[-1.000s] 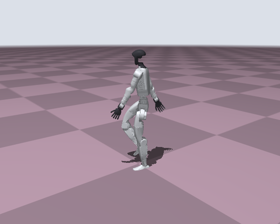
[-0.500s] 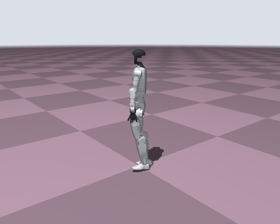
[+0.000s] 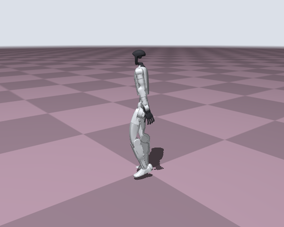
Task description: Upper body actions
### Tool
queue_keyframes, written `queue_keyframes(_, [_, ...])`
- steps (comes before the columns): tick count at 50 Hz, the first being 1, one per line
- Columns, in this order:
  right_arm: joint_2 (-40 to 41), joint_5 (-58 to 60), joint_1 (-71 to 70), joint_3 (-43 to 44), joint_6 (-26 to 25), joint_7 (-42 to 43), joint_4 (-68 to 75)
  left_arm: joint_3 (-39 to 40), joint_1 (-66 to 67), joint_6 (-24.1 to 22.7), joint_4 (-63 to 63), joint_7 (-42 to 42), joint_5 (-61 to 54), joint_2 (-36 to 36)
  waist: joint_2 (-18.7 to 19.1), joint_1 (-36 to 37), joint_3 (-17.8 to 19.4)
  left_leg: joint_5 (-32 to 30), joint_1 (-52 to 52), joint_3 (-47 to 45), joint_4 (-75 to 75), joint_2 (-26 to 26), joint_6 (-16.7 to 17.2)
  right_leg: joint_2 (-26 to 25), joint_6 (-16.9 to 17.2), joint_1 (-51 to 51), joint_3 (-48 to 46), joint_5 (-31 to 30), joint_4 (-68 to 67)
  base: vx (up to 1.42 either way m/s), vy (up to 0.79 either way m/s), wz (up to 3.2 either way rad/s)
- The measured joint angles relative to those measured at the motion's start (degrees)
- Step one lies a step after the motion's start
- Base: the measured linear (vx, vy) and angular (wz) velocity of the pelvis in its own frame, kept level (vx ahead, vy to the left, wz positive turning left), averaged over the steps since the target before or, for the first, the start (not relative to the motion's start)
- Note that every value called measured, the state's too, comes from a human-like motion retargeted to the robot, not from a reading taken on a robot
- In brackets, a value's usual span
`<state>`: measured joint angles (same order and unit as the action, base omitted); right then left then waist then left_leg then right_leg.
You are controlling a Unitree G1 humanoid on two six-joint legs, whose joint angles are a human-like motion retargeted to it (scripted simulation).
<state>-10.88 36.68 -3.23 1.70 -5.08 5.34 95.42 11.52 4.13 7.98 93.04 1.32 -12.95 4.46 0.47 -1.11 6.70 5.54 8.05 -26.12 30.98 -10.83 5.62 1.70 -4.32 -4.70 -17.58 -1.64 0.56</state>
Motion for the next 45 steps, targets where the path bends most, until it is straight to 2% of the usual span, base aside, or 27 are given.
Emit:
queue_keyframes(2, [1.0, -2.1, -3.7, -1.3, 1.2, -3.0, -2.6, 2.3, 1.5, 1.6, 2.1, 3.7, -2.6, 0.2, 0.0, 0.1, 0.8, -5.6, 8.4, 6.3, 12.4, -1.8, -0.5, 0.1, -0.5, 0.0, -1.1, -0.5, 0.7, -0.09, -0.15, 0.35])
queue_keyframes(3, [1.6, -3.0, -5.3, -1.7, 1.8, -4.7, -4.0, 2.8, 2.6, 2.3, 3.1, 5.2, -3.1, 0.4, -0.8, 1.2, 1.1, -6.9, 12.6, 9.5, 18.1, -0.9, -1.3, 0.8, -0.7, 0.1, -0.8, -0.8, 0.9, -0.03, -0.14, -0.07])
queue_keyframes(5, [2.8, -5.0, -8.4, -1.6, 2.5, -7.6, -7.1, 2.5, 4.8, 3.7, 4.4, 7.3, -1.9, 0.9, -1.2, 4.2, 1.0, -4.8, 20.8, 13.0, 30.1, -1.6, -0.8, 1.2, -1.3, 0.8, -0.3, -1.3, 1.0, 0.02, -0.11, -0.27])
queue_keyframes(10, [5.5, -10.2, -17.6, -0.6, 4.2, -13.5, -15.7, 0.8, 9.4, 5.3, 4.4, 9.4, 5.0, 1.8, -1.0, 12.4, 2.3, 1.1, 36.2, 12.7, 53.1, -9.4, -6.2, 0.3, -3.1, 2.3, 2.4, -2.0, 0.7, -0.04, -0.08, -0.48])
queue_keyframes(15, [7.4, -11.1, -24.6, 0.3, 6.6, -16.6, -21.3, 1.6, 12.3, 6.8, 4.4, 11.4, 9.3, 1.6, -0.8, 16.5, 3.9, 2.1, 41.4, 12.6, 59.8, -9.7, -6.0, 0.6, -3.8, 1.4, 3.8, -1.8, 0.4, -0.01, -0.01, -0.26])
queue_keyframes(20, [6.8, -10.2, -25.7, 0.3, 7.3, -14.0, -19.2, 5.0, 11.0, 4.8, 4.4, 11.0, 12.5, 3.7, -1.1, 17.5, 2.6, 0.1, 35.1, 8.9, 50.0, -8.4, -5.2, 1.1, -3.4, 0.8, 1.8, -0.9, 0.5, 0.01, 0.00, 0.36])
queue_keyframes(25, [6.4, -7.2, -18.7, 0.1, 7.2, -13.1, -16.1, 7.4, 9.4, 2.1, 3.4, 4.2, 8.9, 5.8, -2.0, 15.1, -1.4, -6.7, 21.9, 8.3, 26.1, -0.8, -1.6, 1.7, -2.0, 0.5, -2.1, 0.4, 1.1, 0.11, 0.06, 0.72])
queue_keyframes(28, [6.3, -4.9, -13.5, -0.7, 5.4, -11.2, -11.3, 9.4, 9.0, 1.8, 2.4, 1.5, 5.0, 5.7, -1.5, 12.5, -3.3, -9.9, 9.7, 10.5, 3.9, 5.1, -1.6, 1.2, -1.3, -0.5, -3.6, 1.5, 0.9, 0.13, 0.16, 0.45])
queue_keyframes(30, [6.1, -4.1, -10.6, -1.2, 4.0, -11.1, -7.4, 10.7, 8.6, 1.4, 1.7, 1.4, 3.6, 5.7, -0.9, 10.9, -4.7, 0.6, 1.2, 10.9, -9.6, 8.8, 0.4, 0.3, -1.0, -0.5, -4.1, 2.3, 0.4, 0.09, 0.18, 0.16])
queue_keyframes(32, [5.8, -3.0, -8.4, -2.1, 2.0, -12.5, -3.6, 11.4, 8.4, 1.1, 1.3, 2.3, 3.5, 5.6, 0.5, 9.0, -5.4, 5.6, -6.4, 1.0, -20.6, 7.6, -2.6, -0.9, -0.5, -1.2, -4.2, 3.0, 0.0, 0.10, 0.21, 0.06])
queue_keyframes(33, [5.7, -2.3, -7.3, -2.3, 0.9, -13.4, -2.5, 11.4, 8.2, 1.1, 1.0, 2.9, 4.0, 5.5, 0.7, 7.9, -6.0, 5.6, -7.1, 2.2, -23.8, 9.4, -4.2, -0.8, -0.2, -1.1, -4.4, 3.1, -0.1, 0.07, 0.26, 0.32])
queue_keyframes(36, [5.6, -1.0, -4.8, -3.2, 0.0, -14.5, -1.8, 10.9, 6.8, 1.4, -0.4, 4.1, 6.8, 6.3, 0.7, 3.5, -7.4, 3.2, -6.6, 3.4, -28.1, 9.8, -3.8, -0.4, 0.8, 0.2, -6.3, 3.3, 0.1, -0.06, 0.25, 0.58])
queue_keyframes(40, [5.4, -0.3, -4.2, -3.1, 1.7, -12.7, -4.4, 7.3, 4.3, 0.2, -3.6, 3.5, 10.6, 9.1, 0.0, 3.6, -5.4, 3.2, -6.4, 2.7, -29.4, 11.0, -5.1, 0.6, 1.6, 1.5, -5.8, 2.5, -0.2, -0.21, 0.19, -0.09])
queue_keyframes(45, [5.8, 2.1, -4.4, -3.0, 2.0, -13.5, -9.4, 7.1, 2.6, 2.1, -3.8, 1.5, 12.3, 12.3, -1.0, 4.6, -4.7, 4.4, -6.2, 1.8, -28.8, 11.6, -6.2, 1.6, 2.6, 2.5, -3.1, 1.7, -0.7, -0.11, 0.18, -0.39])
